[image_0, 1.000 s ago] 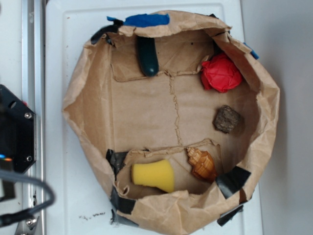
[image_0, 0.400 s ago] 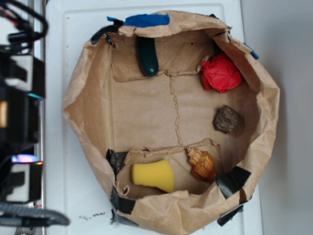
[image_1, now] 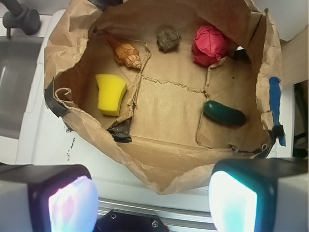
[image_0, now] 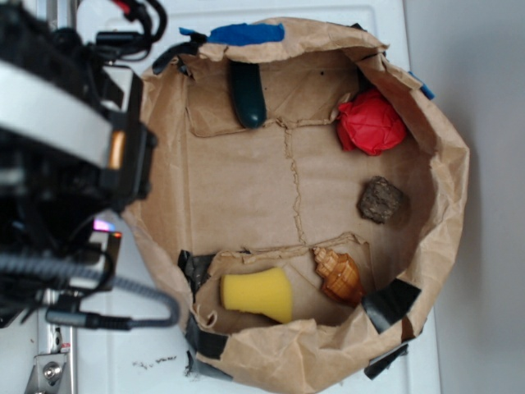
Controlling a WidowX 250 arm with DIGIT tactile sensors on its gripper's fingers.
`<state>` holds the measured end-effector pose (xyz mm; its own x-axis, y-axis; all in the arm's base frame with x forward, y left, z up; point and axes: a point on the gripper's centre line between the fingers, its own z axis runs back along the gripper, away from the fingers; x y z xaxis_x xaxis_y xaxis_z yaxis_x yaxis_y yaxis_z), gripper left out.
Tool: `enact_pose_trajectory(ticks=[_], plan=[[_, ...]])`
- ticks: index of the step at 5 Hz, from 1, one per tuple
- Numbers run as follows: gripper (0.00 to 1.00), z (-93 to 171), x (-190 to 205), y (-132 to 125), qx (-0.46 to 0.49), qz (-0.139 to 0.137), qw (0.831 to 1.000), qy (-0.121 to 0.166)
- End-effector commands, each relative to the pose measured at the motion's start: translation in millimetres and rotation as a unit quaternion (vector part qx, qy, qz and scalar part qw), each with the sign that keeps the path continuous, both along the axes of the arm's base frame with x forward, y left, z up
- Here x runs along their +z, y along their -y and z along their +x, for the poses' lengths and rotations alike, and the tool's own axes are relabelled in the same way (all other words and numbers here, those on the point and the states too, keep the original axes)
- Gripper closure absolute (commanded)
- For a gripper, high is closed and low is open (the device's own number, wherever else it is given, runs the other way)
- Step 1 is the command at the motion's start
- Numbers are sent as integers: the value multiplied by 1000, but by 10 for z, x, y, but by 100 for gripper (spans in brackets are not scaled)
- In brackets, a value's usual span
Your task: Grab the plastic pickle.
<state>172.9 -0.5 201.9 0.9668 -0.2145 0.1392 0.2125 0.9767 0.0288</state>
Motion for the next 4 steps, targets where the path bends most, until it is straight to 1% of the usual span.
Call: enact_pose_trajectory(ticks=[1,2,4], plan=[[0,943,-47,-107,-49,-59,997,-15],[0,1122,-18,-113,-92,-62,994,-8],[0,1122,-18,-113,-92,-62,994,-8]])
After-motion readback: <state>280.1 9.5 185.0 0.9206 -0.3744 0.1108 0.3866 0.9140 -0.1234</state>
